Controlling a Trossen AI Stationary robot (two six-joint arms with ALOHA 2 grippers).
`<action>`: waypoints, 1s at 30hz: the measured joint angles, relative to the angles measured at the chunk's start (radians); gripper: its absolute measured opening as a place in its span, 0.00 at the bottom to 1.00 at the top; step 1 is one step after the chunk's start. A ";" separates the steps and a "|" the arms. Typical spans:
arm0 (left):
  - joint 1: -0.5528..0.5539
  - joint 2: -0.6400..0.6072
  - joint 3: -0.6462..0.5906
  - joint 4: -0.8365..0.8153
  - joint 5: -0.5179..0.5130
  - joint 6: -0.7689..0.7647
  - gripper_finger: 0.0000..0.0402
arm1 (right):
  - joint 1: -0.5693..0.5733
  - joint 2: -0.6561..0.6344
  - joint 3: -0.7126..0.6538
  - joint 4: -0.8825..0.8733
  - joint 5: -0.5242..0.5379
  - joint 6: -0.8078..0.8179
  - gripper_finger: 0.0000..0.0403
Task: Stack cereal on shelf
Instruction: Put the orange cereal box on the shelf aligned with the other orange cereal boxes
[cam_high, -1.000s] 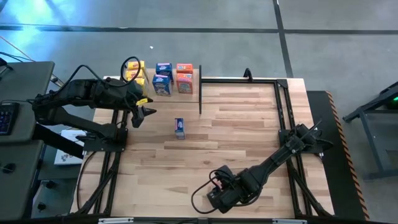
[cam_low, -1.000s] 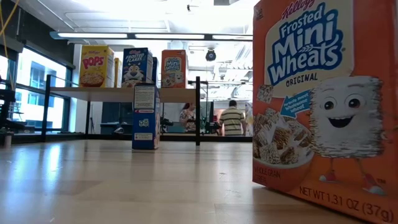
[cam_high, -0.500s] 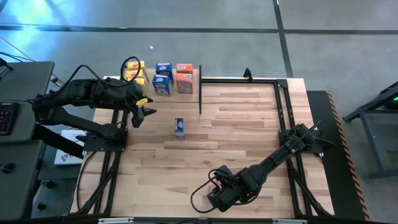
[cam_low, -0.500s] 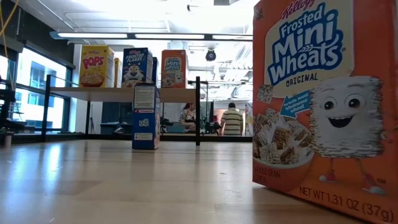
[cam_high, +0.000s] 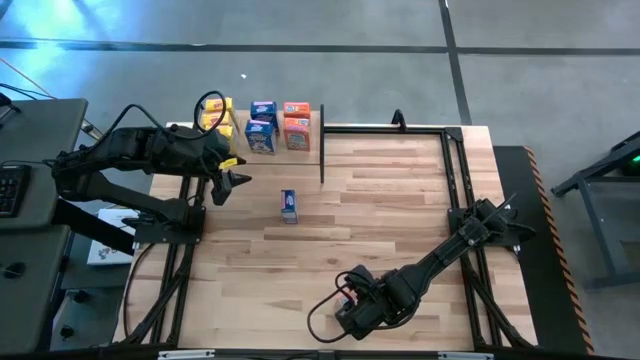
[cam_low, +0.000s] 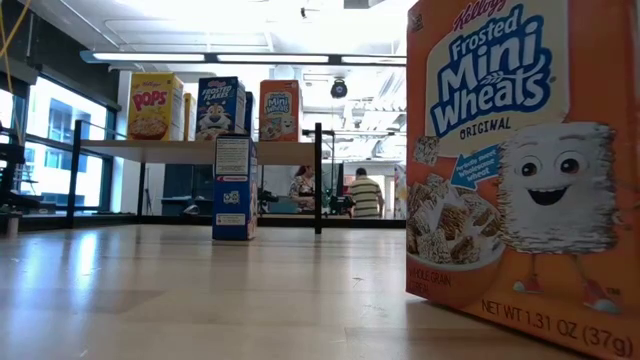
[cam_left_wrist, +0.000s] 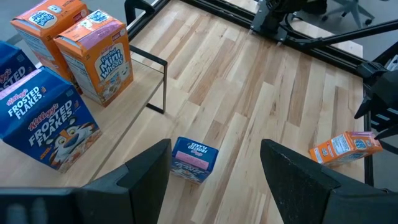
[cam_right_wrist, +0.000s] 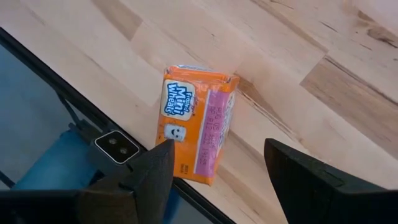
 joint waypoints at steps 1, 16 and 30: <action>0.000 0.000 0.000 0.000 0.000 0.000 0.59 | 0.000 0.000 0.000 0.000 0.000 -0.004 0.60; 0.000 0.000 0.000 0.000 0.000 -0.024 0.59 | 0.005 0.000 0.000 0.050 0.010 -0.004 0.61; 0.000 0.000 0.000 0.000 0.000 -0.024 0.59 | 0.000 0.000 0.000 0.067 0.036 0.025 0.61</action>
